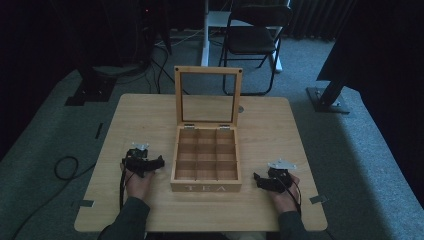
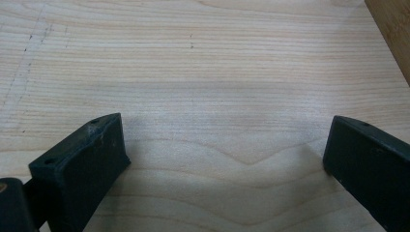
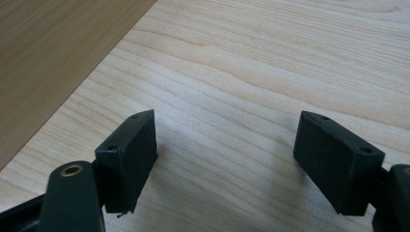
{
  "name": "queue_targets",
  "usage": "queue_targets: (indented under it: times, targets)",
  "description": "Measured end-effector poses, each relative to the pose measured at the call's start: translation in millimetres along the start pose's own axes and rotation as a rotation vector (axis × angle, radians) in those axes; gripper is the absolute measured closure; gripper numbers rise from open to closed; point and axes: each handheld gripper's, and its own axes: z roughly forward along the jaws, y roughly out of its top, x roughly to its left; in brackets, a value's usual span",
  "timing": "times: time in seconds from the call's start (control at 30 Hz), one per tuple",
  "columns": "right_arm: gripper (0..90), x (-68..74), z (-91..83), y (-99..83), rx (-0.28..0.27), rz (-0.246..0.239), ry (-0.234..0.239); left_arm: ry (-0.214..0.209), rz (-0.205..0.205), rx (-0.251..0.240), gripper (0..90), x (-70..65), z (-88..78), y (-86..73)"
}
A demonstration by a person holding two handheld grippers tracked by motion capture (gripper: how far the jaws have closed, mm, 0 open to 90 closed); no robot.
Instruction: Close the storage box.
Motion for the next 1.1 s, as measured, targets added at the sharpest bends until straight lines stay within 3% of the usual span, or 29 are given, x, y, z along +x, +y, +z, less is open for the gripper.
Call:
queue_targets:
  times: [0.37, 0.73, 0.93, 1.1]
  targets:
    - [23.0, -0.1, 1.1, 1.3, 0.003, -0.002, -0.003, 0.000, 0.000, -0.001, 1.6, 0.0, 0.0, -0.1]
    - [17.9, 1.3, 5.5, 9.4, 0.049, -0.011, 0.005, 0.003, -0.003, 0.000, 1.6, -0.3, 0.0, 0.1]
    - [29.9, 2.1, 6.4, 18.2, 0.088, 0.005, -0.009, -0.002, 0.001, -0.001, 1.6, -0.3, 0.6, 0.6]
    - [31.5, 3.6, 7.4, 23.8, 0.084, 0.003, 0.013, -0.001, 0.001, -0.001, 1.6, -0.4, 0.6, 0.7]
